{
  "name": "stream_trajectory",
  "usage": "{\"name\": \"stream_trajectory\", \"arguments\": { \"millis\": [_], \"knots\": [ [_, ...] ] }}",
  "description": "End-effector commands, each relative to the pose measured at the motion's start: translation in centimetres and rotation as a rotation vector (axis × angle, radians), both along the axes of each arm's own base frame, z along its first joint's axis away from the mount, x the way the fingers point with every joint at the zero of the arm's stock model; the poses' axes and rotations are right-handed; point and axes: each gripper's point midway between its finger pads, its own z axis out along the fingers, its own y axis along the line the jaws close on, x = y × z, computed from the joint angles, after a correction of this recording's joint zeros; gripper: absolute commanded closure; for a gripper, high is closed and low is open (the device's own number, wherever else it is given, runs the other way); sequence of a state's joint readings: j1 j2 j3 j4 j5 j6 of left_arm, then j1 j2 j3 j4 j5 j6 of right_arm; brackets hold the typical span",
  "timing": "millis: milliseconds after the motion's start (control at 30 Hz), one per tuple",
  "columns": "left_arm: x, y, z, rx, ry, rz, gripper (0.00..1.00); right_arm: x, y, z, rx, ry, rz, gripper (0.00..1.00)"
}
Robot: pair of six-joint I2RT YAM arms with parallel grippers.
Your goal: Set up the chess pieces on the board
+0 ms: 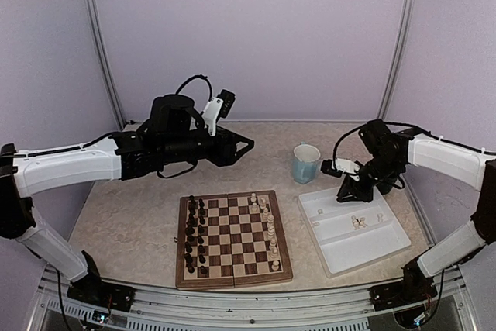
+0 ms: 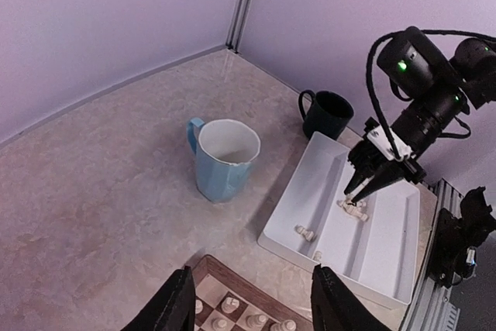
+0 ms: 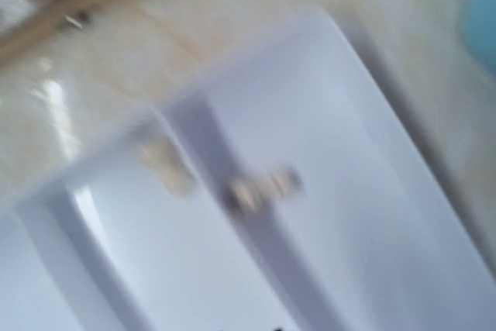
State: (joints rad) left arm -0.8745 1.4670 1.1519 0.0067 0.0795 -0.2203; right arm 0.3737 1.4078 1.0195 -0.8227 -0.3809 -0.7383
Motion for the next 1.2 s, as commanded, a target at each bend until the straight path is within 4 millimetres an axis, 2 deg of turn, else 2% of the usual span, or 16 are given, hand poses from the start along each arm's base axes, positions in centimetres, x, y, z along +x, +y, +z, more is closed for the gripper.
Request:
{"name": "stream_trajectory", "arguments": {
  "millis": [0,133,233,500,633,800,1033,1167],
  "knots": [
    [-1.6,-3.0,-0.2,0.03,0.043,-0.078,0.49,1.5,-2.9,-1.1,0.028,0.033,-0.113,0.85],
    [-2.1,-4.7,-1.2,0.048,0.073,-0.112,0.49,1.4,-6.4,-3.8,-0.072,0.073,-0.196,0.84],
    [-2.2,-5.3,-1.4,0.053,0.082,-0.126,0.49,0.9,-7.5,-4.8,-0.115,0.1,-0.229,0.84],
    [-2.1,-5.9,-1.6,0.067,0.084,-0.145,0.48,-2.5,-7.9,-5.5,-0.132,0.216,-0.238,0.82],
    [-1.6,-6.3,-1.4,0.078,0.068,-0.144,0.48,-3.7,-8.7,-6.5,-0.19,0.263,-0.237,0.75],
    [-1.0,-6.8,-1.4,0.096,0.064,-0.15,0.48,-3.8,-8.8,-7.6,-0.214,0.301,-0.259,0.66],
    [-0.2,-6.6,-1.0,0.067,0.056,-0.149,0.48,-5.1,-8.6,-10.6,-0.3,0.367,-0.27,0.66],
    [1.2,-5.9,-0.8,0.034,0.069,-0.131,0.48,-5.0,-7.8,-11.4,-0.308,0.365,-0.271,0.67]
  ]
}}
